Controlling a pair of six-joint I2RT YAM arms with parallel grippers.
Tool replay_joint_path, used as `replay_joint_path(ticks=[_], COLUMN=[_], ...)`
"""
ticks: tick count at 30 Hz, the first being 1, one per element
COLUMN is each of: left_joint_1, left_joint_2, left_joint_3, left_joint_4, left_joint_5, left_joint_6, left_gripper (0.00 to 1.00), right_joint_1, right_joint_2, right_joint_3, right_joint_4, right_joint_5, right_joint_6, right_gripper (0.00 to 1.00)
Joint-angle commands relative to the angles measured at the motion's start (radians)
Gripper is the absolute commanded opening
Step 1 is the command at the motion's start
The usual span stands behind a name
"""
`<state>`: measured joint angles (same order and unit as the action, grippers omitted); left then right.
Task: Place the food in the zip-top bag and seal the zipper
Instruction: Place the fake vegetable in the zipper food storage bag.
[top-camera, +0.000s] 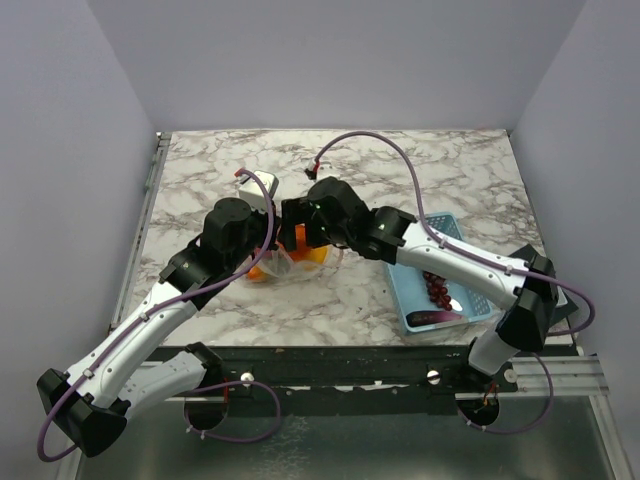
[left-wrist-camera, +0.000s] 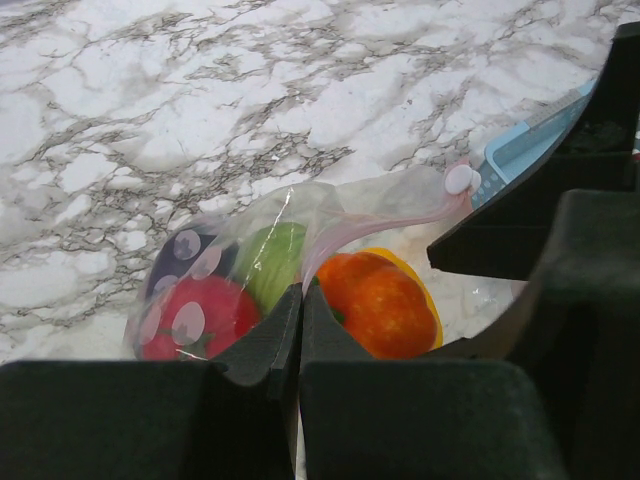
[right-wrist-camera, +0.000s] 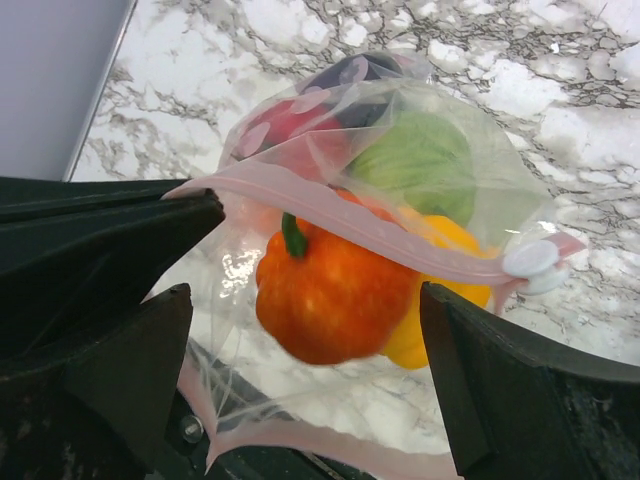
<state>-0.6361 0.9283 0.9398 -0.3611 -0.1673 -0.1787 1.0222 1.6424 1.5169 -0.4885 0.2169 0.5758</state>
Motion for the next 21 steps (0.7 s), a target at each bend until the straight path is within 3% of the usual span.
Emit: replay_joint_path(ticks=[1, 10, 21], left_joint_1=[0.003, 0.002, 0.003], left_joint_2=[-0.002, 0.003, 0.004], left_joint_3=[-0.007, -0.007, -0.007], left_joint_4=[0.003, 0.002, 0.002], left_joint_5=[0.018, 0.02, 0.025], left_joint_6=[-0.007, -0.007, -0.007], left_gripper=[0.0, 0.0, 0.0], right_joint_1=[0.009, 0.009, 0.009], right_joint_2=[-0.073, -0.209, -0.274], right_joint_3=[-0.027, -0.117, -0.271], right_joint_4=[-0.01, -0.051, -0.148], right_joint_5=[0.005, 0.096, 0.3], right_joint_6=[0.007, 0.047, 0.253], right_gripper=[1.0, 0.98, 0.8])
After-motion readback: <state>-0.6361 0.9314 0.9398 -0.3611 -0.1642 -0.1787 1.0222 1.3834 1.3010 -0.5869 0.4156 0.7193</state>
